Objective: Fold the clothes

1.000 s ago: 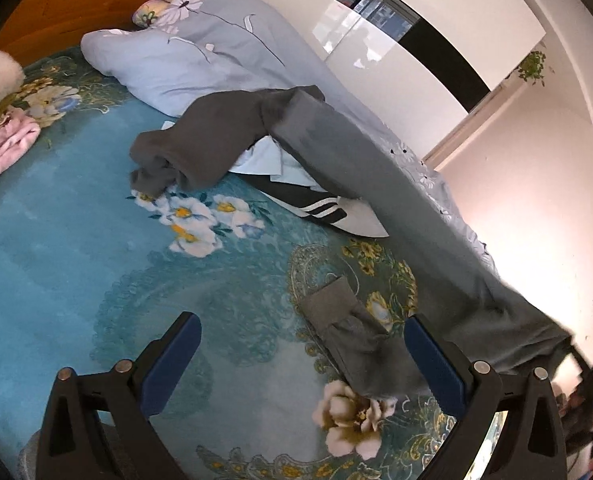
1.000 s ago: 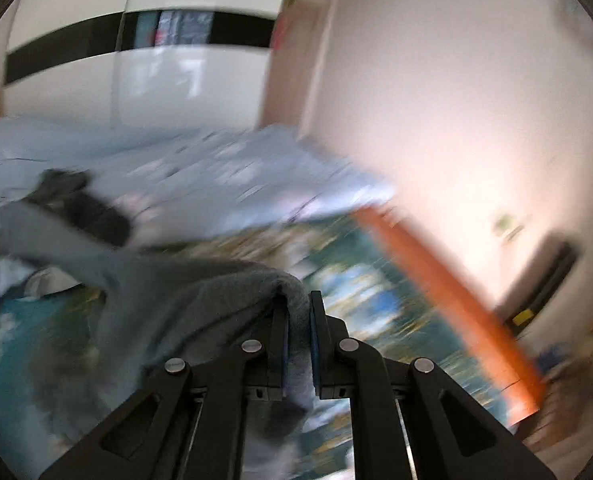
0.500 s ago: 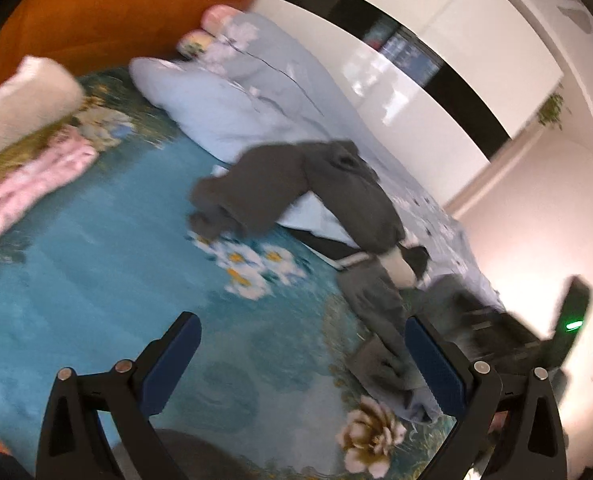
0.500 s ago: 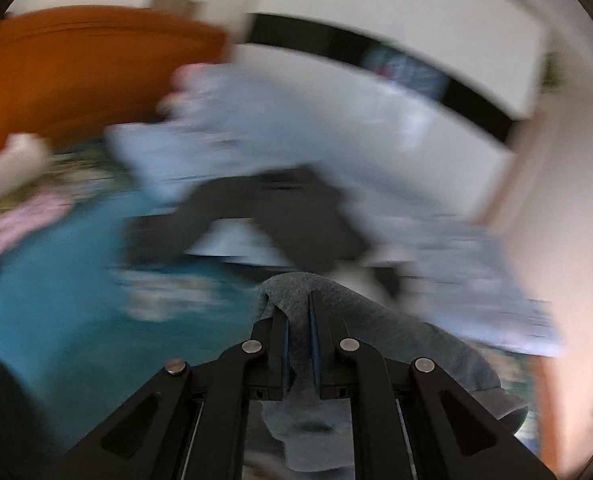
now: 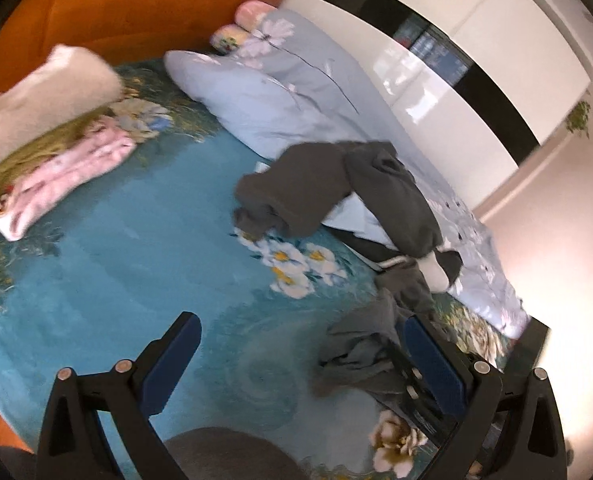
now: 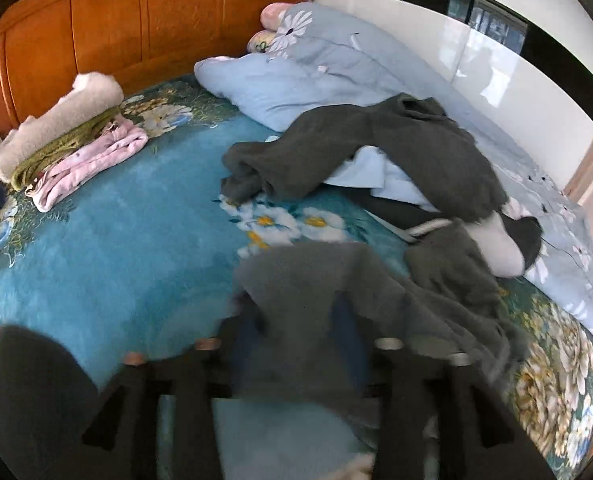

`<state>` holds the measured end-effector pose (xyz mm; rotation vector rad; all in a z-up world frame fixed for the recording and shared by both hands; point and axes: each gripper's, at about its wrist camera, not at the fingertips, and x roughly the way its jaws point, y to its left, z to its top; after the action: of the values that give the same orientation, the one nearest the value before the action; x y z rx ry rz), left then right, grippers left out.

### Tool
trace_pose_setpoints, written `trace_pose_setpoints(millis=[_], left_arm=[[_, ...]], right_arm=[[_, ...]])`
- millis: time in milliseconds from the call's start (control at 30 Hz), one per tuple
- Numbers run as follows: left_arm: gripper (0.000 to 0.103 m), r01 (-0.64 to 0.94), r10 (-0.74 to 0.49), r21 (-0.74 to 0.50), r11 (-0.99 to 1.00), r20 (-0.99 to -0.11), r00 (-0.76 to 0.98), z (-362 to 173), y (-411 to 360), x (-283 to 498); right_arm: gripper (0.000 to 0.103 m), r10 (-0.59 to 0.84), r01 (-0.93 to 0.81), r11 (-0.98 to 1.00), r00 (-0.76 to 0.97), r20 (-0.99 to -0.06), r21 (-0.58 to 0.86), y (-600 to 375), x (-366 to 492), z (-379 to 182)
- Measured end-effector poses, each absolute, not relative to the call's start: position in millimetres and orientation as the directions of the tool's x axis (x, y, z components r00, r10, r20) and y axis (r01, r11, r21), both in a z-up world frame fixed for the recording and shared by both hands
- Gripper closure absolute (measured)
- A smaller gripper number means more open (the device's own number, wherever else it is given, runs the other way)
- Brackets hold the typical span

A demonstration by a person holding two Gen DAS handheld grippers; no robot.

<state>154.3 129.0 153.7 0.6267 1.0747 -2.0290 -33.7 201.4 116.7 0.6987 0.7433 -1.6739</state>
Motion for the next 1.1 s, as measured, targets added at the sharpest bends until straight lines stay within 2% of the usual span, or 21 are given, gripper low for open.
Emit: trace_pose_setpoints(millis=[200,333,433,567,633,700,767,800,833,867,900,933,1100], left_arm=[[0.000,0.733,-0.239,-0.456,-0.505,-0.742,-0.627,133,144,60],[0.000,0.678,-0.140,-0.444,-0.586,-0.768,-0.625,120,153,-2],[0.001,0.655,-0.080,-0.421,-0.627,-0.802,-0.592,104,161,-53],[0.001,0.661,-0.019,-0.432,-0.613,-0.829,-0.559,81,170,-94],[0.003,0.670,-0.039,-0.412,-0.618,-0.835,-0.549,75,171,-104],[0.014,0.672,-0.040,-0.388,-0.631,-0.849,-0.527,70,171,-115],[0.034,0.661,-0.018,-0.377,-0.649,-0.861,-0.509,65,171,-125],[0.039,0.655,-0.018,-0.371,-0.658,-0.862,-0.506,65,171,-128],[0.055,0.649,-0.021,-0.363,-0.669,-0.863,-0.505,65,170,-131],[0.083,0.643,-0.030,-0.346,-0.683,-0.866,-0.499,65,168,-133],[0.096,0.642,-0.043,-0.330,-0.692,-0.869,-0.492,66,165,-134],[0.099,0.643,-0.063,-0.318,-0.697,-0.866,-0.497,70,162,-130],[0.099,0.660,-0.214,-0.299,-0.689,-0.786,-0.580,117,135,-79]], right_arm=[[0.049,-0.584,0.929,-0.369,-0.224,-0.780,0.010,287,-98,125],[0.049,-0.461,0.822,-0.570,-0.314,-0.830,0.006,340,-152,109],[0.049,-0.405,0.744,-0.666,-0.300,-0.864,0.054,371,-176,99],[0.049,-0.353,0.698,-0.714,-0.298,-0.887,0.050,396,-185,89],[0.049,-0.321,0.693,-0.720,-0.297,-0.899,0.028,404,-184,82],[0.049,-0.313,0.683,-0.730,-0.284,-0.906,0.038,410,-185,78],[0.049,-0.319,0.677,-0.734,-0.268,-0.909,0.058,413,-186,75],[0.049,-0.320,0.676,-0.734,-0.264,-0.910,0.062,414,-186,74],[0.049,-0.319,0.676,-0.734,-0.261,-0.911,0.064,414,-186,74],[0.049,-0.319,0.676,-0.734,-0.258,-0.912,0.065,414,-187,74],[0.049,-0.323,0.676,-0.733,-0.256,-0.911,0.070,413,-187,75],[0.049,-0.330,0.676,-0.733,-0.254,-0.909,0.077,413,-188,77],[0.049,-0.351,0.664,-0.742,-0.261,-0.899,0.097,411,-195,80]])
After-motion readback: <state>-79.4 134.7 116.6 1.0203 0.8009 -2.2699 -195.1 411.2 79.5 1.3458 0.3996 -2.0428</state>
